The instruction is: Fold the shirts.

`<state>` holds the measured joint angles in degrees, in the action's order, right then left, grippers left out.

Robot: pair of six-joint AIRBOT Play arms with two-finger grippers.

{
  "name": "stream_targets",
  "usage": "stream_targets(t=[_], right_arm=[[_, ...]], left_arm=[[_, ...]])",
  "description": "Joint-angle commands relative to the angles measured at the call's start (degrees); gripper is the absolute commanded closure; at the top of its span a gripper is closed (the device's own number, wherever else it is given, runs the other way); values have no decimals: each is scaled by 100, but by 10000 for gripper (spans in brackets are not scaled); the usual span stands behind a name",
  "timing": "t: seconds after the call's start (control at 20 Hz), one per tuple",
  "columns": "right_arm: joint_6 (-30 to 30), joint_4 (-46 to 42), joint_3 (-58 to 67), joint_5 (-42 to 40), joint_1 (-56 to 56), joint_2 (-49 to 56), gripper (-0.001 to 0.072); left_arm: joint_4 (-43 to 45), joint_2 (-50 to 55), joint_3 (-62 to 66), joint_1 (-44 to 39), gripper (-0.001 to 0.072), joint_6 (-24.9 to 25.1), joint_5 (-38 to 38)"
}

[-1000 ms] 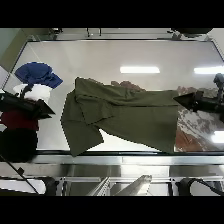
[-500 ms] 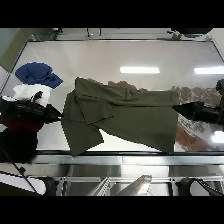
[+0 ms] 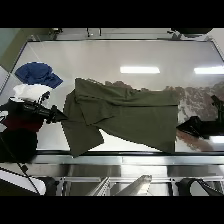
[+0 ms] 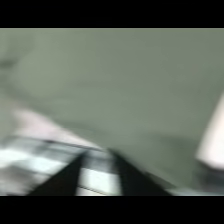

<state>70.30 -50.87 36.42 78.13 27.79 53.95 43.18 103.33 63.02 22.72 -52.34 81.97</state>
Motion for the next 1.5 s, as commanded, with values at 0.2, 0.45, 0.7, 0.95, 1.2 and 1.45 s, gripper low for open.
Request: stream_targets(t=[0.2, 0.45, 0.7, 0.95, 1.2, 1.45], right_arm=[[1268, -1639, -529, -595, -7, 402, 288], [737, -883, -1239, -1152, -7, 629, 287], [-190, 186, -1550, -1259, -7, 935, 287], [-1211, 1419, -1565, -1318, -7, 1834, 297], [-1440, 1611, -1550, -1060, -2, 1969, 663], [-1329, 1851, -955, -120, 2, 1506, 700]], left_arm=[[-85, -109, 11, -59, 702, -15, 238], [188, -667, 9, -546, 702, -411, -516], [914, -1019, -50, -798, 681, -728, -697], [935, -1016, -50, -828, 681, -726, -684], [931, -1016, -42, -828, 681, -726, -649], [284, -1078, 177, -699, 679, -623, 223]])
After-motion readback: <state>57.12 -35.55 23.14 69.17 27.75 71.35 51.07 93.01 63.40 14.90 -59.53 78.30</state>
